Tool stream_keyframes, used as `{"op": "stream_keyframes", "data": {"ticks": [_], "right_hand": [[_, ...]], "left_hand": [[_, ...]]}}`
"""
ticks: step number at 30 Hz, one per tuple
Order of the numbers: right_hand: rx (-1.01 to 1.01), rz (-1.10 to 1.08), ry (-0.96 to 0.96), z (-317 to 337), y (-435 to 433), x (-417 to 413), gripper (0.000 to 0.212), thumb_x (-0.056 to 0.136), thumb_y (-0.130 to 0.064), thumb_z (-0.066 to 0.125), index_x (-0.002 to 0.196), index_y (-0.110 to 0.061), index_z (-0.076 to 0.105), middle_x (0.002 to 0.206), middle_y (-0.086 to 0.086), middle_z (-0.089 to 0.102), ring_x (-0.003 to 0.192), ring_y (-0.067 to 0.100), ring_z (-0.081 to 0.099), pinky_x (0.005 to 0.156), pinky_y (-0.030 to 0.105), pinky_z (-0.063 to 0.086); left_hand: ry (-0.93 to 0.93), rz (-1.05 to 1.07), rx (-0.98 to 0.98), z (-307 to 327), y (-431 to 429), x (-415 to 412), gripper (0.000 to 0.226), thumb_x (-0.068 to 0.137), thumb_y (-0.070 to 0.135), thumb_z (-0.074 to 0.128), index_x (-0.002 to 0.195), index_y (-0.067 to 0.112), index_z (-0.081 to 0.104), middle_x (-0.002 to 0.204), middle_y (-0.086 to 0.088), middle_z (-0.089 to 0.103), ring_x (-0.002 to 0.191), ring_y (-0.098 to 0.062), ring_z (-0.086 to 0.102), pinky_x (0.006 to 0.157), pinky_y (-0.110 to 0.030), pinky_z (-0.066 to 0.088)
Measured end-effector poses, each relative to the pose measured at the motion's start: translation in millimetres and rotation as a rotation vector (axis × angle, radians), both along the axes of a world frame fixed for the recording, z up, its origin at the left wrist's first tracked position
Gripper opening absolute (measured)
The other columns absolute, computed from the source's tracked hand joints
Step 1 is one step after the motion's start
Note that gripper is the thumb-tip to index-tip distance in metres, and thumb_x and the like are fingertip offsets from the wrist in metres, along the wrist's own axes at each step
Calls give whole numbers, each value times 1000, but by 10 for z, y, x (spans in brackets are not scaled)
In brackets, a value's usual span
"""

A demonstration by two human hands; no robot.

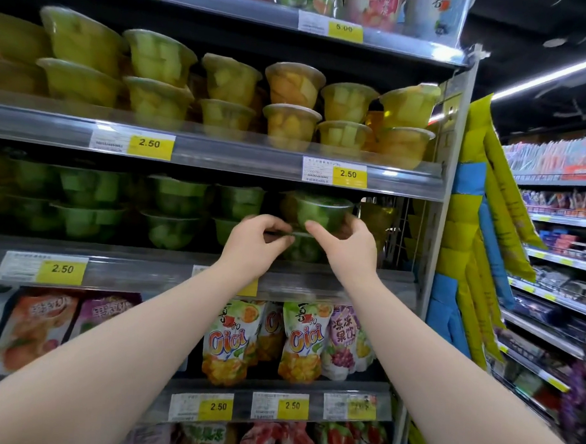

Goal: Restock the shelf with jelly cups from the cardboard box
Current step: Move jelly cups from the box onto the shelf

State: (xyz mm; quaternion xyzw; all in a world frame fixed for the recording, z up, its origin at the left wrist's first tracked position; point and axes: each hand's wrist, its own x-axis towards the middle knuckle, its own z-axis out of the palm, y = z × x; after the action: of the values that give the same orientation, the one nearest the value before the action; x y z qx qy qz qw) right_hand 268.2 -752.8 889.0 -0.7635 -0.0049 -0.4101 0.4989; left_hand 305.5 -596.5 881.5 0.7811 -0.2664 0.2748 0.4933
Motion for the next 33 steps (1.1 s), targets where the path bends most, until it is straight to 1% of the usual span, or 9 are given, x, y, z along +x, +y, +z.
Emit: {"op": "stream_keyframes", "data": {"ticks": [4,6,9,11,13,17,25,29,33], "right_hand": [[37,33,60,15,89,101,79,78,-51,73,141,-15,43,136,1,53,124,20,49,94,28,40],[38,37,67,17,124,115,78,78,-52,71,142,-16,42,138,1,52,126,21,48,95,29,40],[12,43,97,-1,113,146,81,78,-60,67,142,-17,42,140,1,50,128,22,47,100,33,41],[-96,-2,90,-80,87,105,86,76,-72,56,142,-20,42,138,0,52,127,21,48,103,39,43],[-244,-72,20,-224,56,11,79,83,-70,46,145,-20,38,141,1,49,130,19,44,107,42,40],[-566,-127,-36,-524,34,-145,59,101,-42,37,152,-16,21,157,1,25,144,13,20,113,24,15],[-749,-196,107,-504,-65,-18,62,102,-43,25,153,-12,10,160,8,15,145,23,19,116,34,17],[-891,-309,122,-764,-66,-57,75,91,-55,-1,154,-13,4,161,5,2,148,18,0,116,30,-10],[-873,-283,40,-1156,-59,-123,66,96,-50,9,152,-14,7,156,0,-5,144,12,-7,116,31,-14]], "left_hand": [[6,-45,-21,-30,62,-44,22,85,17,70,102,26,59,101,12,59,86,6,57,73,-6,42],[0,-54,-8,-31,96,-65,24,87,15,68,104,27,57,103,11,59,90,3,58,81,-12,46],[-28,-41,97,-52,142,-110,33,90,15,62,121,25,56,118,7,58,111,-9,58,99,-28,46],[-127,27,241,-86,159,-139,46,92,15,58,137,22,49,136,4,52,128,-12,46,108,-29,38],[-238,67,347,-124,157,-155,51,94,12,52,144,20,42,147,2,42,138,-12,34,112,-25,27],[-248,72,379,-194,73,-151,53,95,10,48,146,18,37,151,2,37,140,-10,29,110,-18,20],[-195,123,416,-171,-63,-166,57,96,17,46,150,20,28,156,3,28,143,-11,24,113,-24,22],[-271,233,586,-339,-60,-241,60,99,27,40,153,14,18,159,-3,19,146,-18,17,118,-34,12],[-283,347,690,-741,141,-367,62,97,38,32,153,17,16,161,-3,11,148,-22,6,118,-38,0]]}}
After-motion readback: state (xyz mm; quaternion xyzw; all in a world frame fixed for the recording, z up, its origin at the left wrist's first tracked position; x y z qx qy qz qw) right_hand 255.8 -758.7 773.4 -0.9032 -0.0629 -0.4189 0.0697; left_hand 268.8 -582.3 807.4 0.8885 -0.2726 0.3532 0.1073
